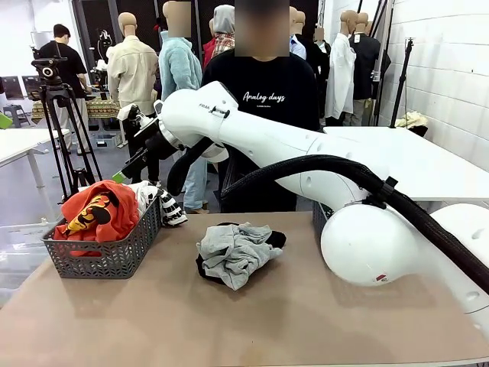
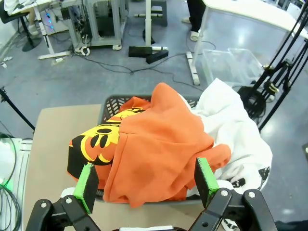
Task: Sort the tops and bottoms.
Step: Sort the clothes according to human instructions, then lift clothes from the center of the table with your left hand.
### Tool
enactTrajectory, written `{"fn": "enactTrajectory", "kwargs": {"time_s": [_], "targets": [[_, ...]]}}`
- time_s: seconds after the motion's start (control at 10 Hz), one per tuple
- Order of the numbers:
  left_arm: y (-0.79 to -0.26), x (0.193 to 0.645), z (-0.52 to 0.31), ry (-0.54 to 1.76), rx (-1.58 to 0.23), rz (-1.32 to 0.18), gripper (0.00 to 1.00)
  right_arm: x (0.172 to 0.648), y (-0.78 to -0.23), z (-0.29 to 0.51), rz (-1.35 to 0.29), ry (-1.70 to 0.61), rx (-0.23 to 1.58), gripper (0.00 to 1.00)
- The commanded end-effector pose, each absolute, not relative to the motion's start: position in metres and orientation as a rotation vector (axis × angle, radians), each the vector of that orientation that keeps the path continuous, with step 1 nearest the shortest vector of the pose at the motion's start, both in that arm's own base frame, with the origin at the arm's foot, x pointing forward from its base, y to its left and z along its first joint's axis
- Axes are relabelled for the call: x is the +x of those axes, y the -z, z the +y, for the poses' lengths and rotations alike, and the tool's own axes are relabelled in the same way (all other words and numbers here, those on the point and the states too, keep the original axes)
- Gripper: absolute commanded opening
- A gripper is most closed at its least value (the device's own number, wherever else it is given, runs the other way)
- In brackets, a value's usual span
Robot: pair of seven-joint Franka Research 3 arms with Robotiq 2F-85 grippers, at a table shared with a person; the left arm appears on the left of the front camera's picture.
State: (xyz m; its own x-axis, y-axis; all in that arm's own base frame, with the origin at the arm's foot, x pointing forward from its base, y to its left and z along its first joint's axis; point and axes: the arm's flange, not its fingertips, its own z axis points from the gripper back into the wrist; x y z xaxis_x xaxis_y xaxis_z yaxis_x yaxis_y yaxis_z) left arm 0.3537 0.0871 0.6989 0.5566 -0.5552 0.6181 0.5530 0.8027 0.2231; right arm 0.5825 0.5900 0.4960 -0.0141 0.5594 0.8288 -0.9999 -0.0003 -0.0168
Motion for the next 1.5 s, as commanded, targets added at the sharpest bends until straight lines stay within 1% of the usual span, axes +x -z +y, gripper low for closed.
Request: {"fn": "enactTrajectory", "kwargs": {"time_s": [0.0,1.1,1.2,1.3,1.4], "targets": [[-0.699,0.354,0.087,0.648,0.019,-0.723,1.0,0.582,-0.496,0.591,-0.788,-1.441,0.749,1.0],[-0.699,0.354,0.087,0.648,0.019,-0.723,1.0,0.583,-0.496,0.59,-0.775,-1.441,0.751,1.0],[-0.699,0.354,0.087,0.648,0.019,-0.723,1.0,0.574,-0.511,0.577,-0.785,-1.461,0.732,1.0],[-0.699,0.354,0.087,0.648,0.019,-0.723,1.0,0.567,-0.524,0.564,-0.793,-1.465,0.761,1.0],[-0.699,0.354,0.087,0.648,0.019,-0.723,1.0,0.558,-0.537,0.552,-0.762,-1.482,0.778,1.0]]}}
